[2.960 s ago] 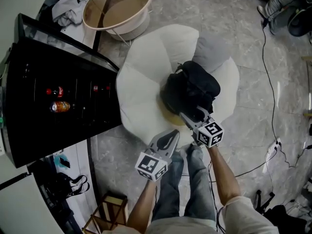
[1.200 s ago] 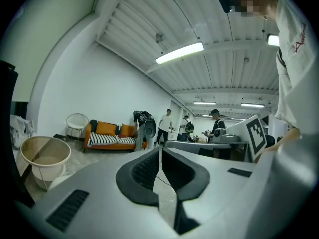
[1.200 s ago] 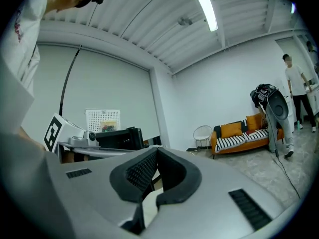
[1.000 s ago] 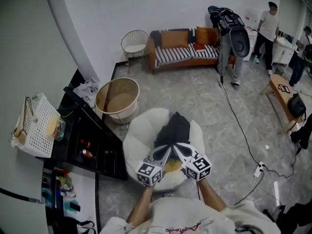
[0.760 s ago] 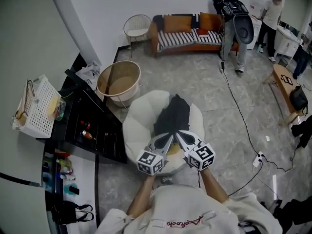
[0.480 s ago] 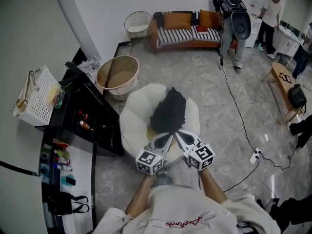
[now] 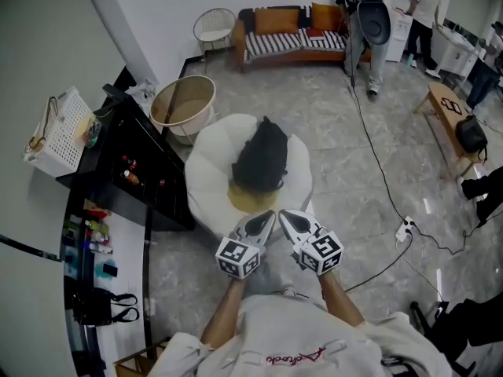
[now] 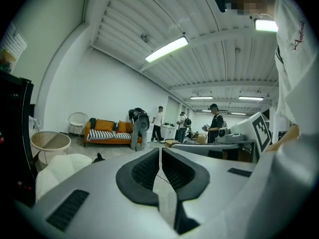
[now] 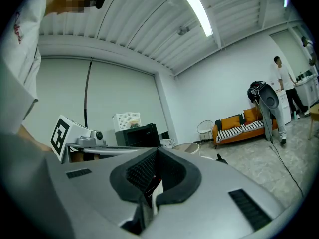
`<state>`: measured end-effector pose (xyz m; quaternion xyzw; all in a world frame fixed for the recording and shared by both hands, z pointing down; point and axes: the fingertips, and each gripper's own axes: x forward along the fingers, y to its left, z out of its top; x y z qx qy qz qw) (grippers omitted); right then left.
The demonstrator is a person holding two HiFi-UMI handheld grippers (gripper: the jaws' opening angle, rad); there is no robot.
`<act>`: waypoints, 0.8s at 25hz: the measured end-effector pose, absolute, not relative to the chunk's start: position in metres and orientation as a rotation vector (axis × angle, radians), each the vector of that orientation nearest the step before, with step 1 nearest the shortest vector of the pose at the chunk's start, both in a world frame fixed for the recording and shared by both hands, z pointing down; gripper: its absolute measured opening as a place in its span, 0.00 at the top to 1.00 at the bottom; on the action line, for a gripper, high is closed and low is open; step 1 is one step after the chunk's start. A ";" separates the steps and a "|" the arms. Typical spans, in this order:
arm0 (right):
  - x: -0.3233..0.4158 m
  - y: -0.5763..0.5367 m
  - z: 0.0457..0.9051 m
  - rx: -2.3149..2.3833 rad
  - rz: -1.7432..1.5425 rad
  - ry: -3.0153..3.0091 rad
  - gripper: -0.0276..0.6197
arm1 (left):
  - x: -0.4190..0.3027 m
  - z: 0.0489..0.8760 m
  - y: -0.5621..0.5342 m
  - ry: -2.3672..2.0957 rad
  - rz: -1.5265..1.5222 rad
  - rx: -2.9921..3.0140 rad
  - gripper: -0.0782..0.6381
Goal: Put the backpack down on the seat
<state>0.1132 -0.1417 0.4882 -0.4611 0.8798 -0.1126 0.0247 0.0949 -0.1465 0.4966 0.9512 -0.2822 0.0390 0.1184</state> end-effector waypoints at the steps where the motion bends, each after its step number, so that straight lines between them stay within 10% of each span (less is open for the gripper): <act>1: 0.114 -0.133 0.489 -1.426 -0.348 2.720 0.91 | 0.096 0.496 -0.138 -0.829 0.112 2.785 0.83; 20: 0.124 -0.049 0.495 -1.442 -0.415 2.680 0.91 | 0.098 0.491 -0.061 -0.818 0.163 2.780 0.83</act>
